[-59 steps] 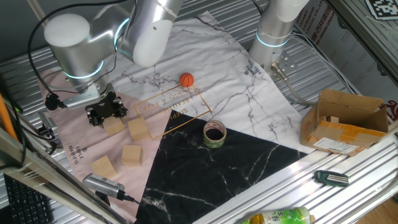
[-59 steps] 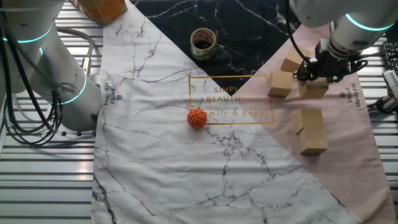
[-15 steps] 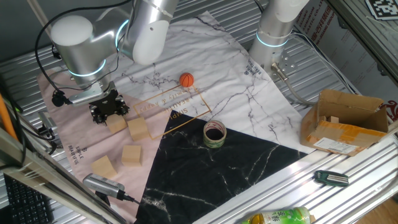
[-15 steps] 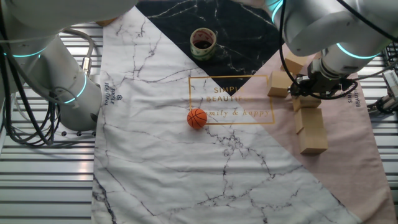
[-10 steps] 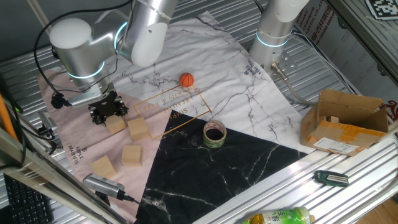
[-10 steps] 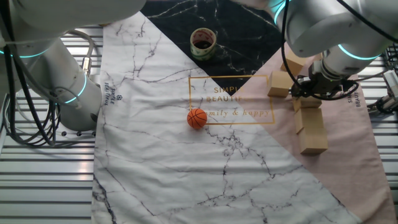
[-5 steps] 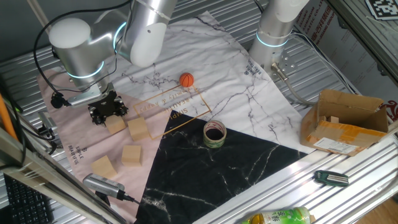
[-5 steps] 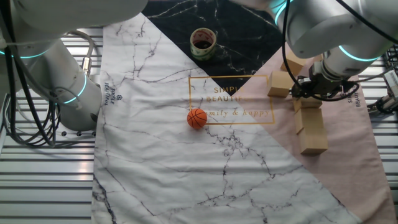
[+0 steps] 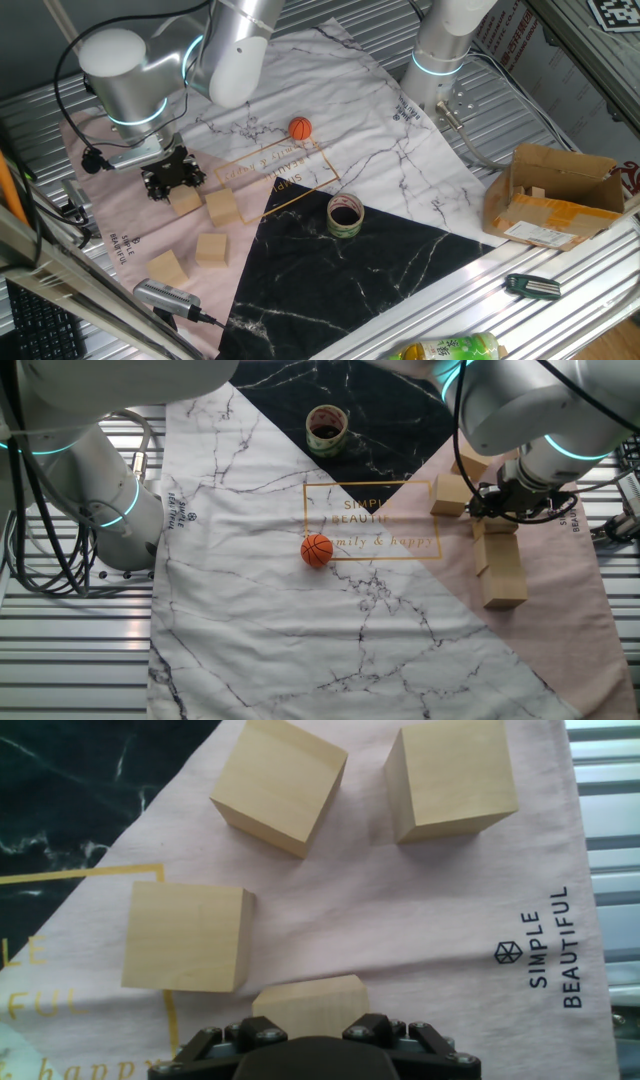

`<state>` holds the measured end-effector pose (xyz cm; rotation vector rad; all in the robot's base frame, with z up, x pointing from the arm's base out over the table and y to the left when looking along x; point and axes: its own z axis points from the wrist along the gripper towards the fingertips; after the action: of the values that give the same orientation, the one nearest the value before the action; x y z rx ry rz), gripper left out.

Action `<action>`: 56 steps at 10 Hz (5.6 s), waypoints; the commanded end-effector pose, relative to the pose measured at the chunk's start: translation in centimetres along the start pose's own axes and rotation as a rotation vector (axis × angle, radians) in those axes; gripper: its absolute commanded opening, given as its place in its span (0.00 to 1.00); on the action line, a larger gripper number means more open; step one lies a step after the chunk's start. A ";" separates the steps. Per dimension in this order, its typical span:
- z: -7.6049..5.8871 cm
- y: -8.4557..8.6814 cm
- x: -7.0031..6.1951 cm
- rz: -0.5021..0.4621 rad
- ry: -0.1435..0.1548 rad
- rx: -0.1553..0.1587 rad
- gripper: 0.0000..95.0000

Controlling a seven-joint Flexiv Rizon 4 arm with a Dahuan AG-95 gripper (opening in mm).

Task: Stack the blocks into a pyramid shape

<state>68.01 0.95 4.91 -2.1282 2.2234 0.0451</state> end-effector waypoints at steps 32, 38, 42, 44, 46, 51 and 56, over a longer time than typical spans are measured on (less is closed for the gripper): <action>0.7 -0.2 0.1 0.043 -0.010 0.023 0.00; 0.7 -0.2 0.1 0.037 -0.012 0.031 0.00; 0.7 -0.2 0.1 0.036 -0.014 0.033 0.00; 0.7 -0.2 0.1 0.036 -0.015 0.034 0.00; 0.7 -0.2 0.1 0.036 -0.017 0.035 0.00; 0.7 -0.2 0.1 0.025 -0.021 0.038 0.20; 0.7 -0.2 0.2 0.021 -0.026 0.040 0.20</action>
<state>68.20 0.80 4.22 -2.0719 2.2134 0.0293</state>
